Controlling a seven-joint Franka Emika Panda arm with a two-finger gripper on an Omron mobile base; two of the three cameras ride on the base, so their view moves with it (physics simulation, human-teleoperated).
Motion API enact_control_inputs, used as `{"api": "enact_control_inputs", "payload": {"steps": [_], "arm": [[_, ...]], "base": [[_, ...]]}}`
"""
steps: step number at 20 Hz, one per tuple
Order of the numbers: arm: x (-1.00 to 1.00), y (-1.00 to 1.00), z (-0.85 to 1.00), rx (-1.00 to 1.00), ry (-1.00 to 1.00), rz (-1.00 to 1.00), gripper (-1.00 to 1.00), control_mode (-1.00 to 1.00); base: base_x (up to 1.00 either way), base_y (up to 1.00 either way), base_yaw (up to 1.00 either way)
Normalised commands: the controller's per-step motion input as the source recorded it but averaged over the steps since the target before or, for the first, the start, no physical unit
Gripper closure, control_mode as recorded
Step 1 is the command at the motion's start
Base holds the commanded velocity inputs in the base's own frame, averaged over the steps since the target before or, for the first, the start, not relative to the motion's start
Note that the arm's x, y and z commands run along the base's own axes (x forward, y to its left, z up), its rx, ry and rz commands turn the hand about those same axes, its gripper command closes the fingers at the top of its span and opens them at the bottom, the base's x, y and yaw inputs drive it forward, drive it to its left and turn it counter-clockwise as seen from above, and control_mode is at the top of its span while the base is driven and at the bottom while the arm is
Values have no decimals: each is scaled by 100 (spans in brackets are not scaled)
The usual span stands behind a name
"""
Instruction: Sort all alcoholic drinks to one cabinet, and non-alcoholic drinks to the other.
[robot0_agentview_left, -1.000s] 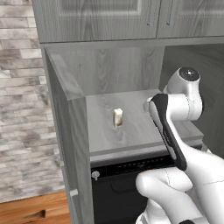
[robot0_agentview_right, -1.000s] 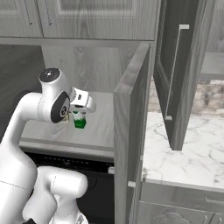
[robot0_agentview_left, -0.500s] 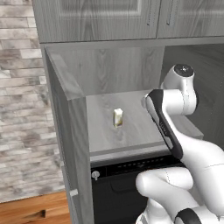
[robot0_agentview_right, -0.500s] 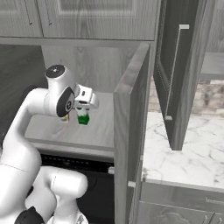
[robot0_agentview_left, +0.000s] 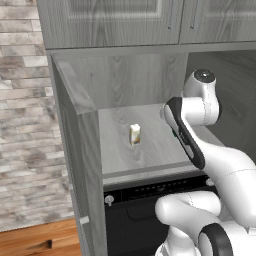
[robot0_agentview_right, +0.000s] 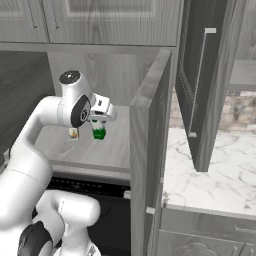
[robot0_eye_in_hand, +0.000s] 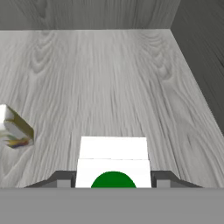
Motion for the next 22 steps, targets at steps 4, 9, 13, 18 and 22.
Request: {"api": "enact_control_inputs", "payload": {"steps": [4,9,13,18,22], "arm": [[22,-5,-8,0,2,-2,100,-100],[18,-3,-10,0,1,-1,100,-100],[15,-3,-10,0,0,-1,100,-100],[13,-2,-13,0,0,-1,100,-100],[12,-2,-14,0,0,-1,100,-100]], "base": [[0,0,0],[0,0,0],[0,0,0],[0,0,0],[0,0,0]]}}
